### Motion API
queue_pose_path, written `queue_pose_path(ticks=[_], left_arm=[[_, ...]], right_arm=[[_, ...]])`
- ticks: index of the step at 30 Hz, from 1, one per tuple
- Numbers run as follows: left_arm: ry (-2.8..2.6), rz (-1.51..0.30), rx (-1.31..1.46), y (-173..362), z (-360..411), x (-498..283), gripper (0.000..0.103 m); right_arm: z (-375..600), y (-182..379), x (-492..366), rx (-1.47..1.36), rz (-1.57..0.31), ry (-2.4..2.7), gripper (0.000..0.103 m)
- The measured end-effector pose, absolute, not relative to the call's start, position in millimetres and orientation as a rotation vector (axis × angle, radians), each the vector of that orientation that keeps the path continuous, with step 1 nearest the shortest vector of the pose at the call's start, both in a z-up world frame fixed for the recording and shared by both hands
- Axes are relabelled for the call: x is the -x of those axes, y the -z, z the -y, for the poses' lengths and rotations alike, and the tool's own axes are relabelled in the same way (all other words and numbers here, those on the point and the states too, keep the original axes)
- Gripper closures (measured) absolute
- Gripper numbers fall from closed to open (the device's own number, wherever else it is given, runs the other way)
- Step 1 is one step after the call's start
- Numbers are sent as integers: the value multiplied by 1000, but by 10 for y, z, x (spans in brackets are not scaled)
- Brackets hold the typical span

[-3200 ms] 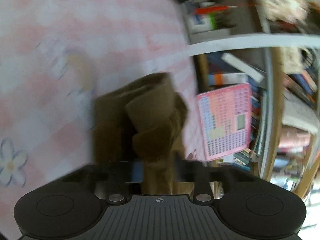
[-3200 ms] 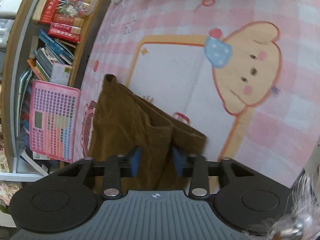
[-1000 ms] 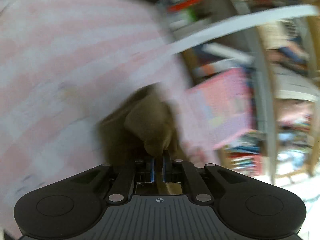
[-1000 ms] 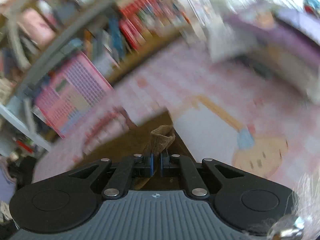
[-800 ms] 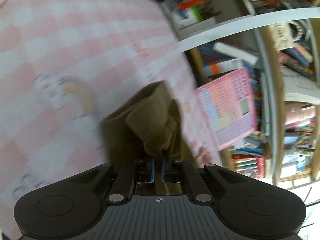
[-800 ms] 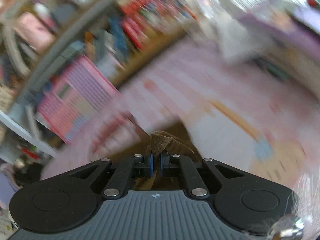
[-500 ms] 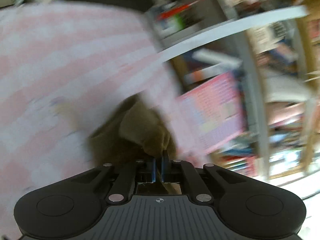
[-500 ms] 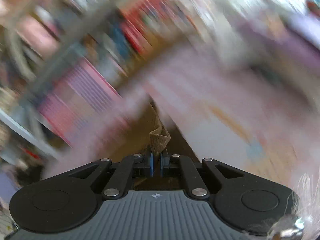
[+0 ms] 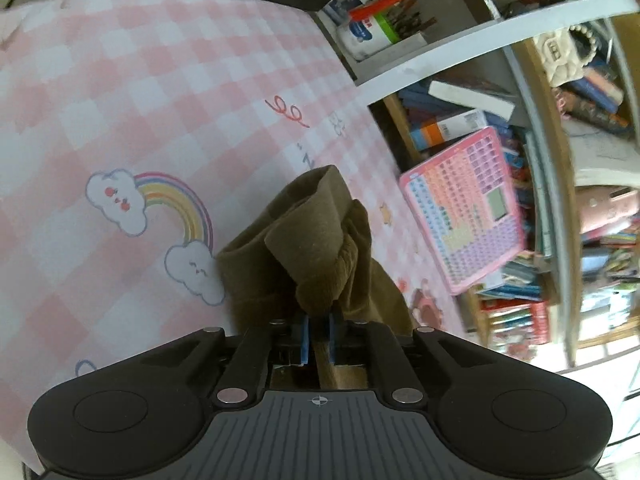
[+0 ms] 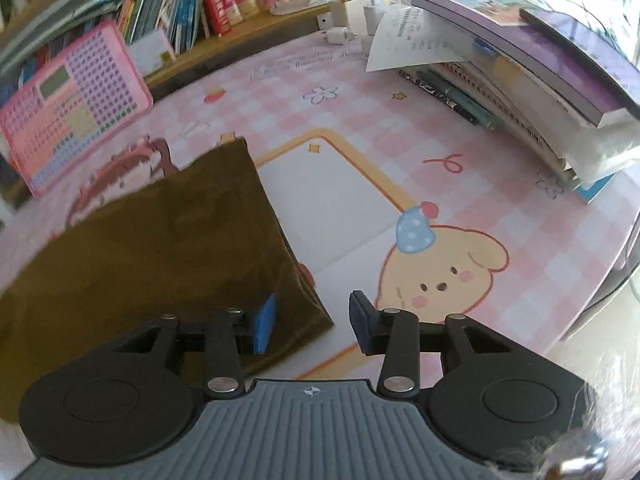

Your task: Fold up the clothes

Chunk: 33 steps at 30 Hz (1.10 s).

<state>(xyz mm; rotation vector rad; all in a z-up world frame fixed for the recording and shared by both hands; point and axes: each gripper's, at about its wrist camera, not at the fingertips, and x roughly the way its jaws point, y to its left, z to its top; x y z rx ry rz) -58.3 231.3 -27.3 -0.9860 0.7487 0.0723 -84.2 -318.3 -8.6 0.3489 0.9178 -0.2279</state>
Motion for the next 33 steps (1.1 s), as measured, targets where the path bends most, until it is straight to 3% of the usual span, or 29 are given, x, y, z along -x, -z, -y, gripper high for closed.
queue_pose_path(ticks=[3,5,10,12,14,20,22,24,25,26,30,33], left_arm=[[-25,-679,789,-76,-2072,589,100],[19,-616,752,-226,-2019,687,100],[-129,-820,945,365,-2359,664,98],[-137,-820,999,447,-2426,763,89],[-153,-791,983,396,-2458,892,62],[-149,-770,1044,540,-2497,958,30],[-139,-756,1055,568,-2475,871,30],[-161,-745,1054,570,-2440,770,39],[-181,-745,1055,579,-2419,720,62],[-202,-745,1057,588,-2398,670,74],[-202,-690,1001,445,-2328,565,84],[-130,-599,902,179,-2288,572,87]], right_arm=[[3146,168,815,-330,-940,205,85],[3104,185,813,-292,-939,196,86],[3078,191,823,-248,-936,182,87],[3078,189,823,-244,-938,182,87],[3079,185,823,-245,-940,183,87],[3037,189,812,-224,-943,192,87],[3014,193,804,-209,-944,196,87],[3006,198,799,-203,-944,198,87],[3005,202,793,-200,-941,197,87],[3000,208,779,-194,-937,196,87],[2943,224,637,-158,-922,192,87],[2885,233,488,-138,-915,189,87]])
